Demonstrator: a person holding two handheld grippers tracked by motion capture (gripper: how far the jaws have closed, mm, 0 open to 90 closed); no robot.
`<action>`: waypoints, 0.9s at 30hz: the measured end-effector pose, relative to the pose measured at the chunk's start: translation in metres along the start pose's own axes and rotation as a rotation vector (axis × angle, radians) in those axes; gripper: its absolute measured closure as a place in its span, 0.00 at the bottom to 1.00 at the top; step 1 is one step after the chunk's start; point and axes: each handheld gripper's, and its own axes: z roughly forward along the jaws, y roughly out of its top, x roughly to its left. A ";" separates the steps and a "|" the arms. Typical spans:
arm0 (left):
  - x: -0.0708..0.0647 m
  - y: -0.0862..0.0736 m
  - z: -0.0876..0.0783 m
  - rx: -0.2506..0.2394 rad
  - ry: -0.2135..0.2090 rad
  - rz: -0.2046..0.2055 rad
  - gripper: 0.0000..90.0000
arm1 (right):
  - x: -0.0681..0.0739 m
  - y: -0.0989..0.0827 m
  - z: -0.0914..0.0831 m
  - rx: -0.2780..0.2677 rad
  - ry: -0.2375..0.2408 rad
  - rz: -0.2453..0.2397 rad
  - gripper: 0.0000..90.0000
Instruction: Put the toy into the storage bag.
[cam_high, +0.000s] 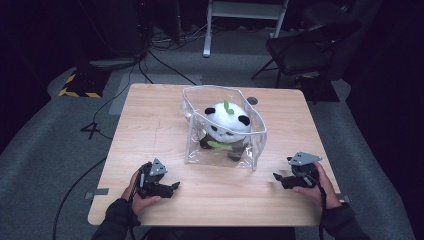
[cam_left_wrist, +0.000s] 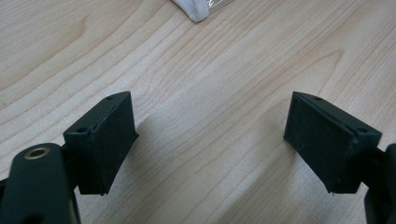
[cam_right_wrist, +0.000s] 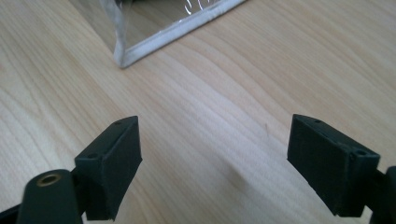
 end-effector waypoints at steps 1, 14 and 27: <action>0.000 0.000 0.000 0.000 0.000 0.001 0.18 | -0.001 -0.002 -0.001 -0.004 0.001 0.006 0.20; 0.000 0.000 0.000 0.000 -0.002 -0.003 0.18 | -0.004 -0.025 -0.011 -0.026 0.030 0.070 0.20; 0.000 0.000 0.000 0.001 -0.003 -0.003 0.18 | -0.007 -0.044 -0.013 -0.011 0.040 0.114 0.19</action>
